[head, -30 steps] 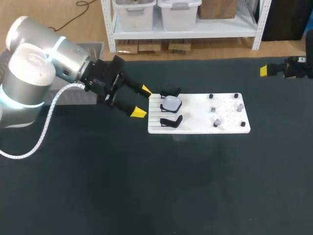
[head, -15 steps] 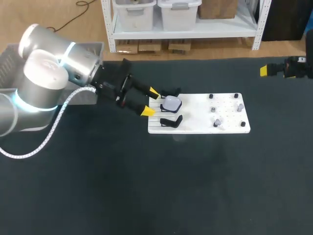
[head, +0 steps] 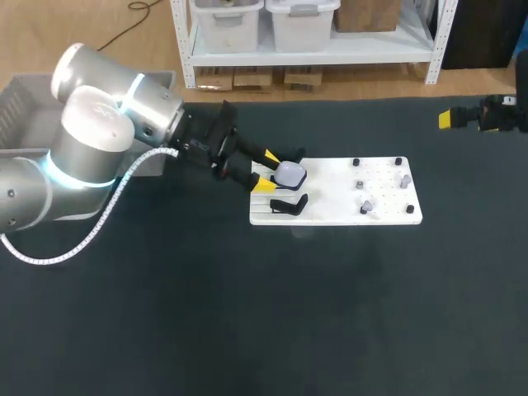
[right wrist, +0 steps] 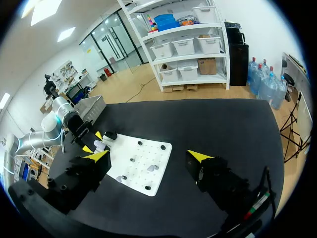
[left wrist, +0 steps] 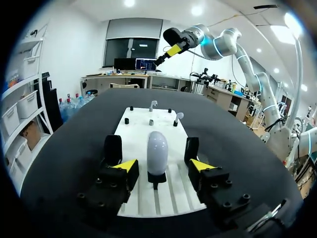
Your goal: Pick up each earbud case from the left stands, insert the matching earbuds, close the lid, and place the case in the box.
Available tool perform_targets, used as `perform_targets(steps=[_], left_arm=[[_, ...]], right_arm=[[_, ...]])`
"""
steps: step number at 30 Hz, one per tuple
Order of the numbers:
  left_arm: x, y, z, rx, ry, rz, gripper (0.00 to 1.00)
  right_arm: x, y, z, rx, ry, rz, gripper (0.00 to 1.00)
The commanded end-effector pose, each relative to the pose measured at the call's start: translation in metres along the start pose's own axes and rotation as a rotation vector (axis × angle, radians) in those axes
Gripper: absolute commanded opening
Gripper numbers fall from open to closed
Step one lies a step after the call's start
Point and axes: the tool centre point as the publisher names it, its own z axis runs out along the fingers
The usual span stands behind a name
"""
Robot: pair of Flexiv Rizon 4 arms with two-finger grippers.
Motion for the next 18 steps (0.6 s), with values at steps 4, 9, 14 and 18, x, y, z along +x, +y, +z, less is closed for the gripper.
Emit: perform_targets(steps=[4, 9, 14, 18], left_arm=[[0.0046, 0.0100, 0.0048, 0.012, -0.009, -0.009, 0.49], [0.0015, 0.0117, 0.0057, 0.011, -0.029, -0.012, 0.45], [-0.0033, 0.0099, 0.0071, 0.013, -0.050, -0.004, 0.44], [-0.0049, 0.0083, 0.0088, 0.015, -0.058, 0.004, 0.44]], right_arm=[[0.0000, 0.0003, -0.0004, 0.002, 0.001, 0.000, 1.00], [0.0000, 0.0003, -0.0004, 0.002, 0.001, 0.000, 1.00], [0.0000, 0.0003, -0.0004, 0.002, 0.001, 0.000, 1.00], [0.0000, 0.0003, -0.0004, 0.002, 0.001, 0.000, 1.00]])
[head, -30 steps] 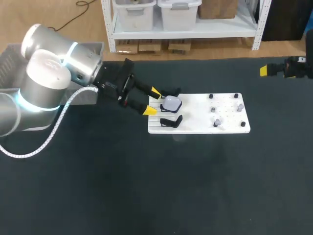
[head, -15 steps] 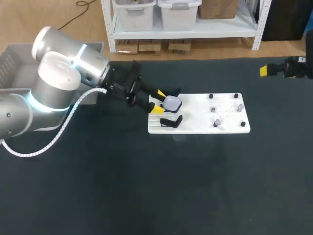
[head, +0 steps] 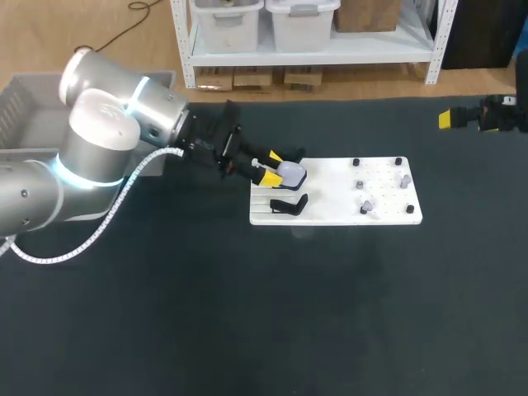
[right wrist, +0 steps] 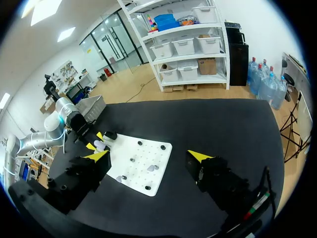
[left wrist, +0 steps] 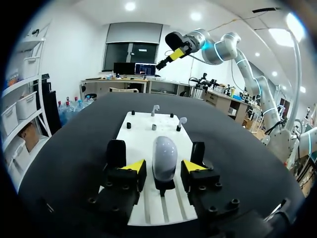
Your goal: Pick up each earbud case from the left stands, insert the matching earbuds, close the lid, and place the case in the box.
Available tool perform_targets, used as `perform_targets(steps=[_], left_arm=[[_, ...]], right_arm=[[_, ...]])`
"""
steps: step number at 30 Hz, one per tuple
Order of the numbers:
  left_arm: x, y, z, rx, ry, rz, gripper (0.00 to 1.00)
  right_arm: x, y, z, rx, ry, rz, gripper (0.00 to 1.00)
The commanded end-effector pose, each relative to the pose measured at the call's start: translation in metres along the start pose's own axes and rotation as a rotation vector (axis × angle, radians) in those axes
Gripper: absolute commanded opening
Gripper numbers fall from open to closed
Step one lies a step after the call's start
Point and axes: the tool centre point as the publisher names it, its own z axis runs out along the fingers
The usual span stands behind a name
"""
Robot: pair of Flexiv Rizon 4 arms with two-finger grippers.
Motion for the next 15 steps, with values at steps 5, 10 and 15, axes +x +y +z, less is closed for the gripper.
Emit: perform_targets(steps=[5, 10, 15], left_arm=[[-0.0002, -0.0007, 0.0041, -0.003, -0.017, 0.006, 0.42], [0.0011, -0.0038, 0.0063, -0.007, -0.023, 0.003, 0.45], [0.0024, -0.0052, 0.0078, -0.017, -0.027, 0.003, 0.49]], right_arm=[[0.0000, 0.0003, -0.0004, 0.002, 0.001, 0.000, 1.00], [0.0000, 0.0003, -0.0004, 0.002, 0.001, 0.000, 1.00], [0.0000, 0.0003, -0.0004, 0.002, 0.001, 0.000, 1.00]])
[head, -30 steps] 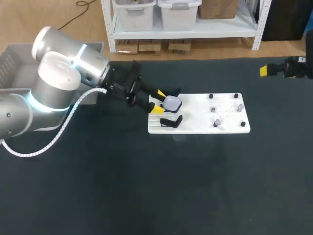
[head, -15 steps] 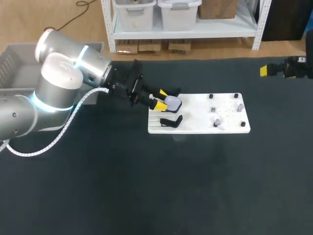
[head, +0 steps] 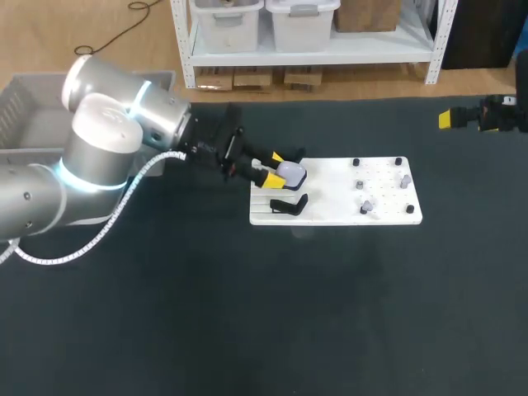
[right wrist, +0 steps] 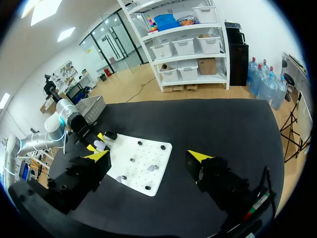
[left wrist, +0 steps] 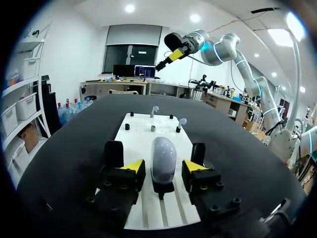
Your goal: Pick up each earbud case from the left stands, insert the matching earbuds, close the lid, and place the case in the box.
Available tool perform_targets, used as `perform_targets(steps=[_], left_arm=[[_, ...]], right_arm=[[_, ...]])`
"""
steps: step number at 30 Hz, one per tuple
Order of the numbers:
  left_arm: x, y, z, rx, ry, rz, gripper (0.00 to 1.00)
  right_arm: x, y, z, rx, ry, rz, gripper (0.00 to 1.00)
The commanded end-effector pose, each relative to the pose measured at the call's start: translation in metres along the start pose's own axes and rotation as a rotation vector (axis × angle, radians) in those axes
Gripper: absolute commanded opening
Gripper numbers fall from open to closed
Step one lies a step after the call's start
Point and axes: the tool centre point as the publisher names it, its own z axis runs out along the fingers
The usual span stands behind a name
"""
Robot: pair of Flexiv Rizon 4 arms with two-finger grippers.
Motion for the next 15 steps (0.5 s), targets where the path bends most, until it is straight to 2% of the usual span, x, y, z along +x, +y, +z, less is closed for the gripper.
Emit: perform_targets(steps=[1, 9, 10, 11, 12, 15], left_arm=[[0.0016, -0.0037, 0.0016, -0.017, -0.008, -0.001, 0.49], [0.0005, -0.0017, 0.0029, -0.028, -0.015, 0.004, 0.47], [0.0005, -0.0016, 0.0030, -0.028, -0.015, 0.006, 0.43], [0.0004, -0.0016, 0.0033, -0.027, -0.016, 0.007, 0.31], [0.0002, -0.0017, 0.0037, -0.027, -0.016, 0.008, 0.30], [-0.0004, -0.0026, 0.0044, -0.024, -0.016, 0.012, 0.36]], right_arm=[[0.0000, 0.0003, -0.0004, 0.002, 0.001, 0.000, 1.00], [0.0000, 0.0003, -0.0004, 0.002, 0.001, 0.000, 1.00], [0.0000, 0.0003, -0.0004, 0.002, 0.001, 0.000, 1.00], [0.0000, 0.0003, -0.0004, 0.002, 0.001, 0.000, 1.00], [0.0000, 0.0003, -0.0004, 0.002, 0.001, 0.000, 1.00], [0.0000, 0.0003, -0.0004, 0.002, 0.001, 0.000, 1.00]])
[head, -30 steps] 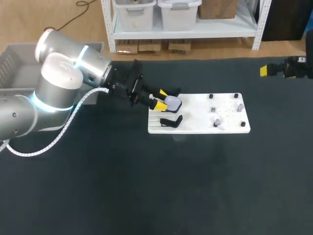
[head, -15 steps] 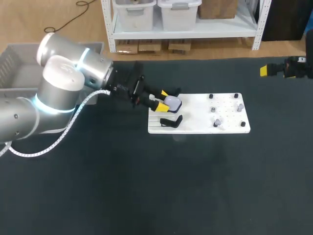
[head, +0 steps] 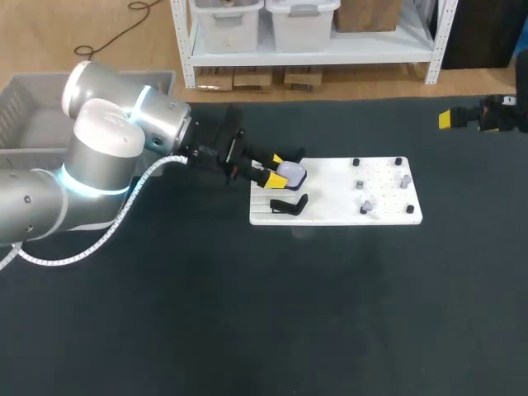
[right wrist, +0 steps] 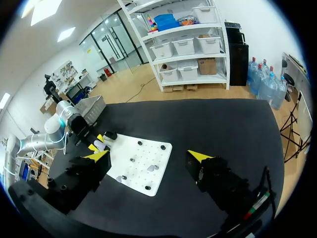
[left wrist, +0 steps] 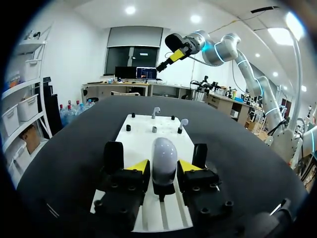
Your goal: Pick up each earbud case from the left stands, insert the matching earbuds, close the lid, and place the case in the box.
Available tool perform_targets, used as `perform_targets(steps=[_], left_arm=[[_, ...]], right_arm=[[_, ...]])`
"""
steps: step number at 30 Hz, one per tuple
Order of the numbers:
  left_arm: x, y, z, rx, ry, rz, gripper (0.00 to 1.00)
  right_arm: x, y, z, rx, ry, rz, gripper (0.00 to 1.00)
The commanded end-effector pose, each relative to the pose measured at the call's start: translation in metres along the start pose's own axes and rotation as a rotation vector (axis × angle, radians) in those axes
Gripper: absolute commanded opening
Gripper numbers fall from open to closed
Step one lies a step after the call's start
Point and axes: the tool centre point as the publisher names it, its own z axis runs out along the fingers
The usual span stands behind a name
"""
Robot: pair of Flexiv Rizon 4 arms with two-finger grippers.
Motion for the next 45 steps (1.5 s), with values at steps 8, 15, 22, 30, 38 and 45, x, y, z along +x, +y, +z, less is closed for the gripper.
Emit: perform_targets(steps=[8, 15, 22, 30, 38, 45], left_arm=[[0.001, -0.004, 0.003, -0.001, 0.005, 0.015, 0.33], [0.002, -0.005, 0.004, -0.001, 0.011, 0.022, 0.25], [0.004, -0.006, 0.006, -0.009, 0.016, 0.030, 0.19], [0.000, -0.009, 0.001, -0.031, 0.003, 0.037, 0.00], [-0.037, -0.020, -0.033, -0.054, -0.100, 0.067, 0.00], [-0.077, -0.040, -0.060, -0.053, -0.202, 0.084, 0.00]], right_arm=[[0.000, 0.000, 0.000, 0.002, 0.001, 0.000, 1.00], [0.000, 0.000, 0.000, 0.002, 0.001, 0.000, 1.00], [0.000, 0.000, 0.000, 0.002, 0.001, 0.000, 1.00], [0.000, 0.000, 0.000, 0.002, 0.001, 0.000, 1.00], [0.000, 0.000, 0.000, 0.002, 0.001, 0.000, 1.00], [0.000, 0.000, 0.000, 0.002, 0.001, 0.000, 1.00]])
